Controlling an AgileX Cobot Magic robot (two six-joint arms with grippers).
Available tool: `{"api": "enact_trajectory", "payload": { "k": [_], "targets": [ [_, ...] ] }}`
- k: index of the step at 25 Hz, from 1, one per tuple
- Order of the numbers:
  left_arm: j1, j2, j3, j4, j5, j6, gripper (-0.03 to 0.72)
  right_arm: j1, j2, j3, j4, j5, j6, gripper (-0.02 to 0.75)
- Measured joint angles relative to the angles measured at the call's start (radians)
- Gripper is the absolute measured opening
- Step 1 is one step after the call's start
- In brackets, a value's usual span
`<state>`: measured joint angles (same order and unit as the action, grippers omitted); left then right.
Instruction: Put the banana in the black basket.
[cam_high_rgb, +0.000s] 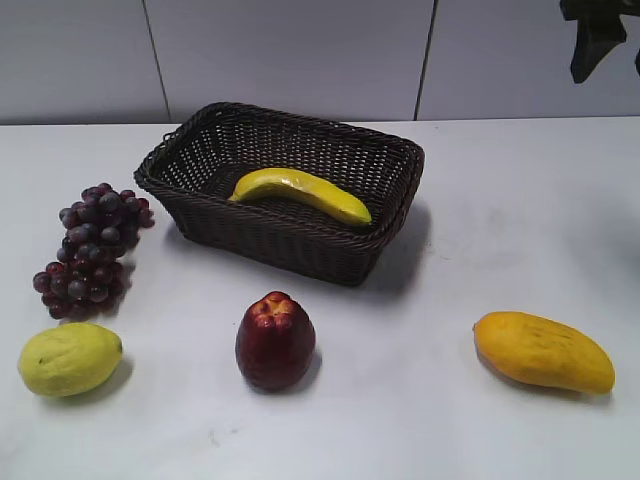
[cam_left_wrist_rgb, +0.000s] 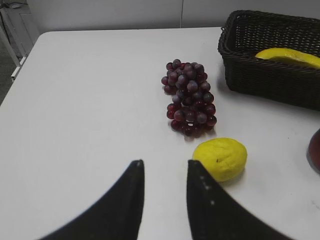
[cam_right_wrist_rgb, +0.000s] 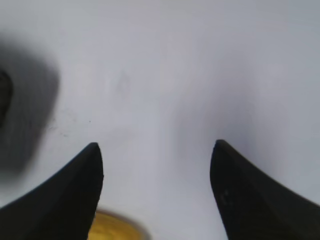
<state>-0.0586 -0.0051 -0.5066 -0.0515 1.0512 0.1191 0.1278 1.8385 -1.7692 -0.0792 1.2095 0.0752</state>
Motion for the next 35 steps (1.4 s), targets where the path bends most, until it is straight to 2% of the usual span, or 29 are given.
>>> {"api": "enact_trajectory", "payload": {
  "k": [6,12,18,29,35],
  "targets": [
    [0.000,0.000,0.000,0.001,0.000,0.000,0.215,0.002,-0.234,0.248,0.010,0.000,0.002,0.540],
    [0.000,0.000,0.000,0.001,0.000,0.000,0.215,0.002,-0.548,0.582,0.030,0.000,0.002,0.540],
    [0.000,0.000,0.000,0.001,0.000,0.000,0.215,0.002,-0.904,0.825,0.035,-0.070,0.004,0.540],
    [0.000,0.000,0.000,0.001,0.000,0.000,0.215,0.002,-1.495,1.096,0.015,-0.137,0.004,0.540],
    [0.000,0.000,0.000,0.001,0.000,0.000,0.215,0.002,-1.657,1.205,-0.010,-0.137,0.004,0.540]
  ]
}}
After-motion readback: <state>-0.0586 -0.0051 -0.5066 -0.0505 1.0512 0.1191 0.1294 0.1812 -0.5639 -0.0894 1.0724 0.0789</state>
